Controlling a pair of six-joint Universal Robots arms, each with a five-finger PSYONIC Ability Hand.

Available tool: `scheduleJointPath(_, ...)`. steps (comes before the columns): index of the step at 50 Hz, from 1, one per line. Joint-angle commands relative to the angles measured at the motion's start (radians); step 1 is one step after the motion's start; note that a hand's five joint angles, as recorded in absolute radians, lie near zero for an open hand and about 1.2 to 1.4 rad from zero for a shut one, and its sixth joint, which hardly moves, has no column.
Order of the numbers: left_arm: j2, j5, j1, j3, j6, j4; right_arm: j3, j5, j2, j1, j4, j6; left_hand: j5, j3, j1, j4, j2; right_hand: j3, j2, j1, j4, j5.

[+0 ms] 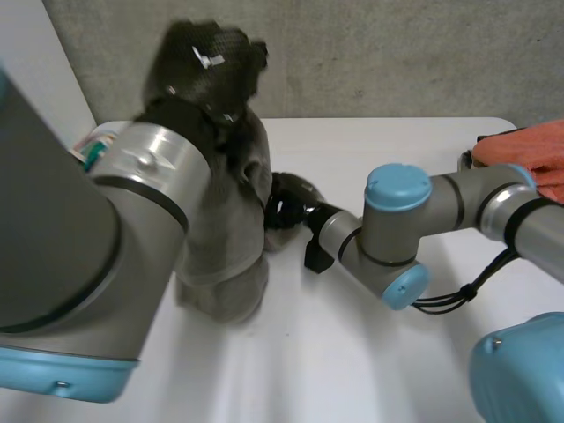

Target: Fold the laundry.

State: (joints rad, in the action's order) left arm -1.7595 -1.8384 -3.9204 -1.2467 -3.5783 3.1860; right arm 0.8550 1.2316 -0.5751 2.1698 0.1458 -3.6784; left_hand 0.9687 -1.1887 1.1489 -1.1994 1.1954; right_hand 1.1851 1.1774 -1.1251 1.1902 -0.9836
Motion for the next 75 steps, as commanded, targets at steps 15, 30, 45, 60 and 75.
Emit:
scheduleJointPath(15,0.126,0.235,-0.324,-0.186,0.053,-0.001,0.266,0.123,-0.701,-0.169,-0.173,0.833,0.253,-0.208,0.247,-0.197,0.201,0.211,0.219,-0.271,0.206,-0.238)
scheduleJointPath(30,-0.277,0.329,-0.379,-0.226,0.098,0.028,0.245,0.124,-0.378,-0.162,-0.236,0.896,0.253,-0.208,0.247,-0.197,0.201,0.211,0.219,-0.271,0.206,-0.238)
scheduleJointPath(45,-0.238,0.232,-0.376,-0.149,0.164,0.029,0.248,0.181,-0.336,-0.194,-0.241,0.897,-0.677,0.722,-0.682,0.733,-0.729,-1.011,-1.003,0.951,-1.016,0.984)
scheduleJointPath(60,0.1,0.151,-0.355,-0.497,0.205,0.038,0.472,0.203,-0.548,-0.358,-0.486,0.853,-0.713,0.758,-0.718,0.769,-0.765,-0.965,-0.958,0.905,-0.97,0.938)
scheduleJointPath(75,-0.115,0.168,-0.407,-0.453,0.432,0.12,0.777,0.192,-0.546,-0.326,-0.146,0.678,-0.718,0.764,-0.724,0.775,-0.771,-0.771,-0.764,0.711,-0.776,0.744)
